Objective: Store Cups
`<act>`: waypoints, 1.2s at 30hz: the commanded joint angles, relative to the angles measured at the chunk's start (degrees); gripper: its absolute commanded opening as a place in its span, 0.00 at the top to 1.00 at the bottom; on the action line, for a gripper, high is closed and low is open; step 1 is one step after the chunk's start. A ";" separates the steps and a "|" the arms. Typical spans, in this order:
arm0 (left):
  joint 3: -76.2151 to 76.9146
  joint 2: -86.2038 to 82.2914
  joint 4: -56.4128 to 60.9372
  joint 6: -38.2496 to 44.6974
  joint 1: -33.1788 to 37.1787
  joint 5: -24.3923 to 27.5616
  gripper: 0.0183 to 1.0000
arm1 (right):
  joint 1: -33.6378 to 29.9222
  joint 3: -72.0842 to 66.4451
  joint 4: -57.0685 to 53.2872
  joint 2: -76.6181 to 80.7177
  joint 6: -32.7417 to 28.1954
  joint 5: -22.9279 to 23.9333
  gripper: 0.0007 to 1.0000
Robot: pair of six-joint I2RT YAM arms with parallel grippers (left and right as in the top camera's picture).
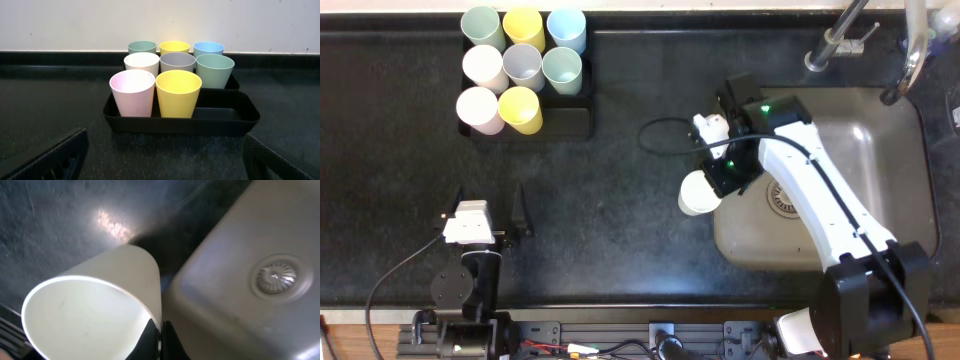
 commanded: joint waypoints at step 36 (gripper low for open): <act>-0.11 -0.50 -0.13 -0.66 -0.22 -0.04 0.00 | 22.14 79.52 -12.50 45.09 2.67 4.44 0.96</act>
